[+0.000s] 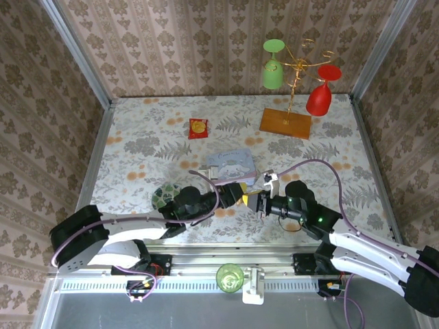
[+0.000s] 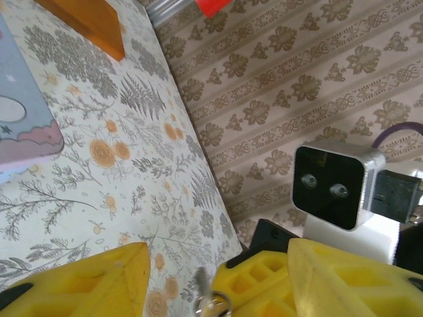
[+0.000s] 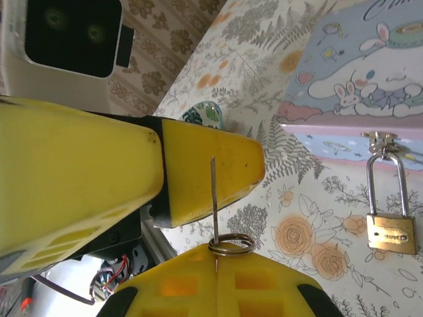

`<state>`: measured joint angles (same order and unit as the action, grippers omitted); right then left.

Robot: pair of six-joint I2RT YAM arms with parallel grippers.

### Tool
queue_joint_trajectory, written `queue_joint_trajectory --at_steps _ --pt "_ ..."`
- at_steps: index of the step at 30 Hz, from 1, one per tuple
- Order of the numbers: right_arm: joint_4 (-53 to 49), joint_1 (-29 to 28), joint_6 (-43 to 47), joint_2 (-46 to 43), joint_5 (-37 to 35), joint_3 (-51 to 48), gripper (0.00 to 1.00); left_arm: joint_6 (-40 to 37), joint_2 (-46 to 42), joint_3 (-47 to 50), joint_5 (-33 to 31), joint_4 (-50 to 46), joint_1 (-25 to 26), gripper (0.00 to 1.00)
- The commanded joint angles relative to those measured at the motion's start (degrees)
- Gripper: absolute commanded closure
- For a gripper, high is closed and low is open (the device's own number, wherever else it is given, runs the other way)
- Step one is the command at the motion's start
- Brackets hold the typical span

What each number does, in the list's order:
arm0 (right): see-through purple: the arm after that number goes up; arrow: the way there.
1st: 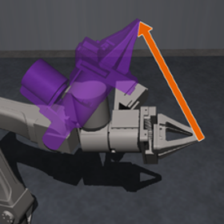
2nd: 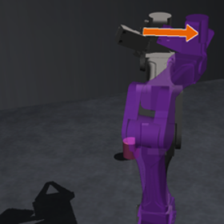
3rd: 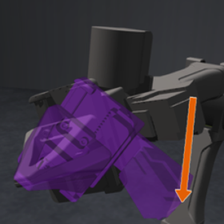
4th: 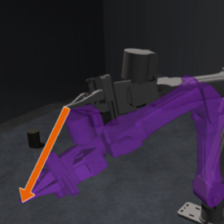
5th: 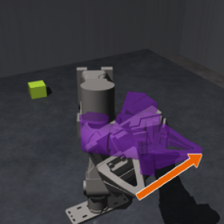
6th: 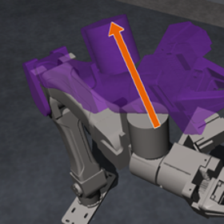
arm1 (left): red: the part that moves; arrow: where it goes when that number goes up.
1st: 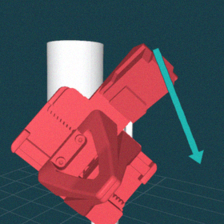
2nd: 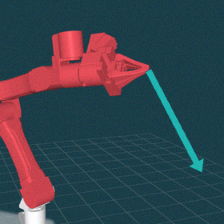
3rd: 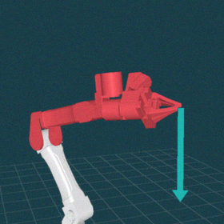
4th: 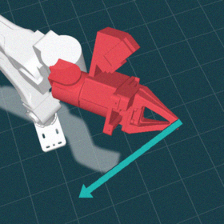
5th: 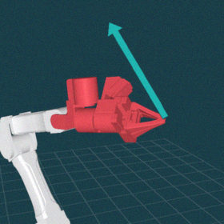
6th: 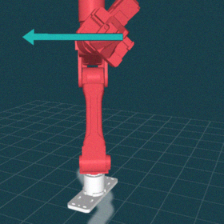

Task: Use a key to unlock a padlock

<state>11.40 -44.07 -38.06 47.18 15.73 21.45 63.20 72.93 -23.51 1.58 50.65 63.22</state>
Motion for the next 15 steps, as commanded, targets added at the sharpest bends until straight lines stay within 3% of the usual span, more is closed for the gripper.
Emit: queue_joint_trajectory --at_steps 1,5,13,15 --pt "3.28 0.24 -0.94 1.26 2.26 0.94 1.00 -0.21 1.02 -1.86 2.90 2.76 -0.77 0.51" --pt "3.80 0.22 -1.30 1.57 2.57 0.83 1.00 0.41 1.61 -1.57 3.12 3.63 -0.99 0.64" --pt "3.28 0.52 -1.53 1.21 2.47 0.26 1.00 0.36 1.52 -1.15 2.12 1.08 -1.24 0.80" --pt "3.02 0.68 -1.36 1.49 2.56 0.26 1.00 0.02 1.52 -1.18 2.19 1.11 -1.34 0.88"
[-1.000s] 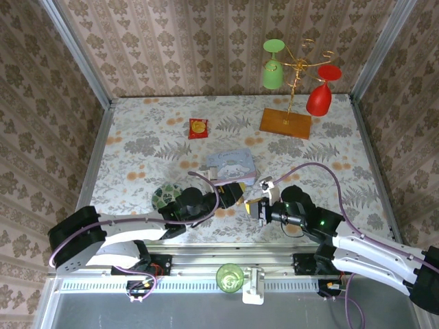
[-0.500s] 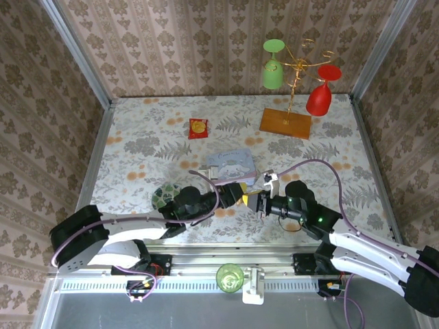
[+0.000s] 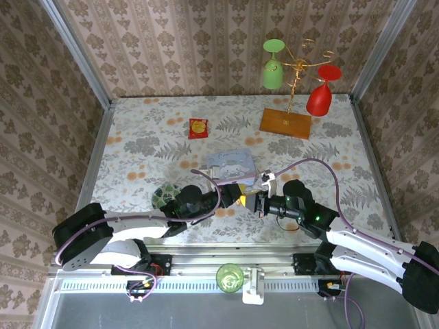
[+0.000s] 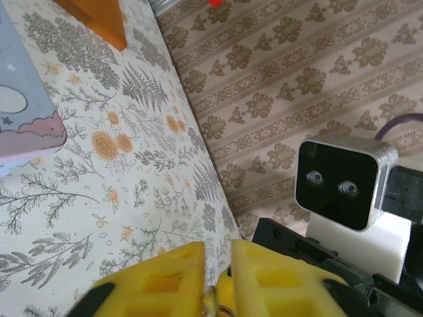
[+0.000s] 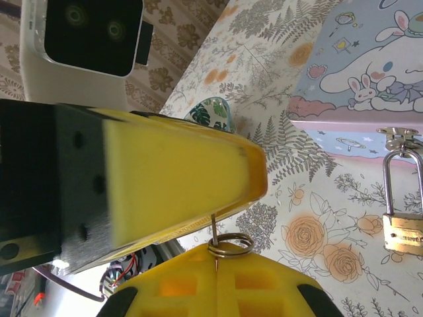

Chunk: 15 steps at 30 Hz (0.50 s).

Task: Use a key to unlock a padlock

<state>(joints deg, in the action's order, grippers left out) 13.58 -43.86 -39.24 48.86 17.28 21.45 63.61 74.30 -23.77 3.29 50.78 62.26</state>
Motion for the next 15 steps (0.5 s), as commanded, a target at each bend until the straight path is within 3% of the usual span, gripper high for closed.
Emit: queue_joint_trajectory --at_steps 1,4,6,7,8,10,15 --pt "0.82 0.47 -0.09 -0.26 1.05 0.26 1.00 -0.65 0.14 -1.06 0.64 0.91 -0.46 0.92" --pt "0.71 0.88 0.19 -0.32 1.00 0.25 0.97 -1.52 0.01 -1.93 1.45 -0.43 -0.82 1.00" --pt "-0.91 1.44 1.63 -1.04 0.43 0.56 0.55 -2.21 -0.45 -2.48 1.57 -1.66 -1.08 1.00" --pt "-1.65 2.01 2.55 -2.09 -0.06 0.46 0.38 -2.62 -0.91 -2.72 1.63 -2.31 -1.20 1.00" --pt "-1.66 2.90 3.39 -3.56 -0.18 0.01 0.29 -3.16 -1.52 -3.17 1.71 -3.60 -1.38 1.00" --pt "1.14 6.30 4.05 -6.29 2.63 -1.07 0.22 -5.21 -3.08 -4.33 1.85 -6.18 -1.51 1.00" --pt "9.67 13.85 2.01 -3.08 16.22 0.34 0.25 -8.98 -6.14 -6.97 3.42 -9.79 -1.58 1.00"
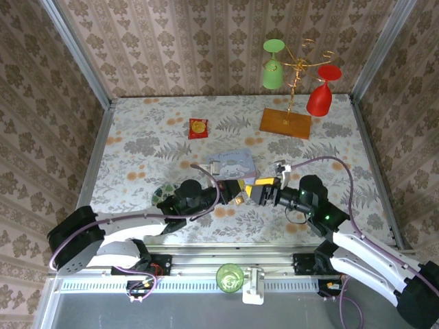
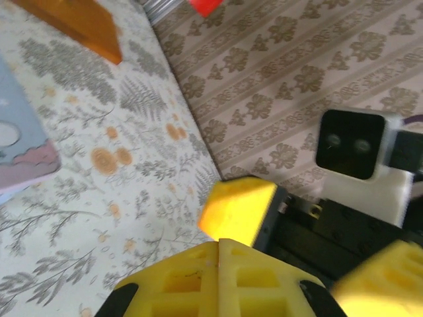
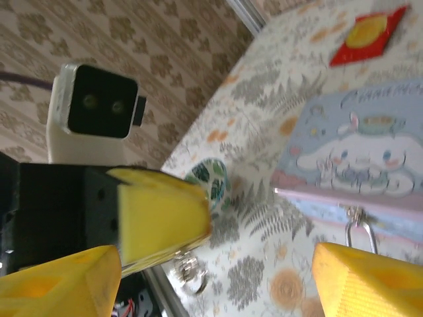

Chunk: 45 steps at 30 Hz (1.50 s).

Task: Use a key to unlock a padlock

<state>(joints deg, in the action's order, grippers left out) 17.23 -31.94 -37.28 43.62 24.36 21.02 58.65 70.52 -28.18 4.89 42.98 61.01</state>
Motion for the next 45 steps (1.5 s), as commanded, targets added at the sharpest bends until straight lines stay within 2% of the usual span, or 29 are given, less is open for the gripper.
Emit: queue_joint_trajectory --at_steps 1,5,12,21,32,38,45 --pt "7.07 1.97 -0.13 3.64 11.34 1.47 0.27 -4.20 -2.57 -2.58 1.95 -1.87 -0.34 1.00" --pt "13.34 1.88 -2.62 7.86 17.49 2.11 0.37 -4.25 -3.57 -2.15 2.04 -0.77 -0.24 1.00" --pt "16.43 1.71 -5.08 4.77 16.42 -0.75 0.39 -5.10 -5.04 -1.08 -0.47 -1.30 -0.35 1.00" --pt "18.29 0.86 -5.75 6.41 15.93 -0.37 0.45 -6.27 -4.62 -2.73 0.57 -0.11 -0.30 1.00" --pt "23.56 -1.10 -6.60 11.19 15.86 -0.01 0.67 -4.72 -2.69 -1.73 -0.58 3.77 -0.28 1.00" --pt "23.37 -1.45 -6.81 10.39 15.17 -1.61 0.68 -4.08 -3.04 -0.91 -1.74 5.97 -0.63 1.00" --pt "22.96 -1.45 -7.23 7.89 13.87 -2.52 0.66 -5.16 -4.56 -1.49 -2.22 4.20 -0.93 1.00"
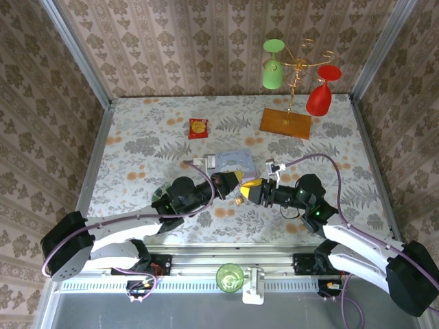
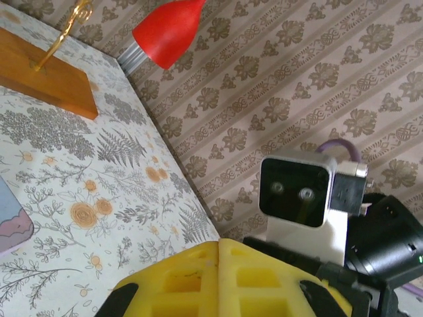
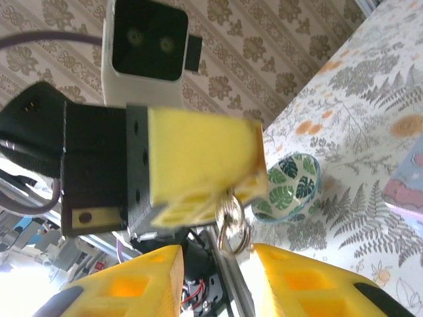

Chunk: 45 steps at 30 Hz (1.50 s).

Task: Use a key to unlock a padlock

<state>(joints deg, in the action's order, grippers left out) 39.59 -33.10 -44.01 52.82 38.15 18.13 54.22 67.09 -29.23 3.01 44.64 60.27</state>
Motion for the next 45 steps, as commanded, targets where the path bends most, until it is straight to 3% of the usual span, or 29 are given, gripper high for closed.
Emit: queue_joint_trajectory --at_steps 1,11,21,35,40,45 --pt "0.45 -0.30 -0.35 -1.18 0.16 0.75 0.66 -0.67 -0.96 -0.66 0.00 2.83 -0.24 1.00" --pt "4.35 -0.30 -0.81 2.02 -0.98 2.11 0.65 0.23 0.15 -0.82 0.69 3.83 0.23 1.00" --pt "0.91 -0.31 1.99 1.05 -1.32 4.43 0.63 1.21 1.33 -0.04 0.77 5.71 0.53 1.00" --pt "4.07 -0.30 0.33 2.22 -1.19 3.65 0.80 2.21 1.99 0.75 0.69 8.16 0.65 1.00" --pt "3.39 -0.30 0.14 1.00 -1.58 2.84 0.94 2.83 2.21 1.80 -0.19 9.05 0.72 1.00" --pt "1.54 -0.21 0.82 -1.28 -2.44 1.59 1.00 3.62 3.18 2.89 0.07 11.85 0.41 1.00"
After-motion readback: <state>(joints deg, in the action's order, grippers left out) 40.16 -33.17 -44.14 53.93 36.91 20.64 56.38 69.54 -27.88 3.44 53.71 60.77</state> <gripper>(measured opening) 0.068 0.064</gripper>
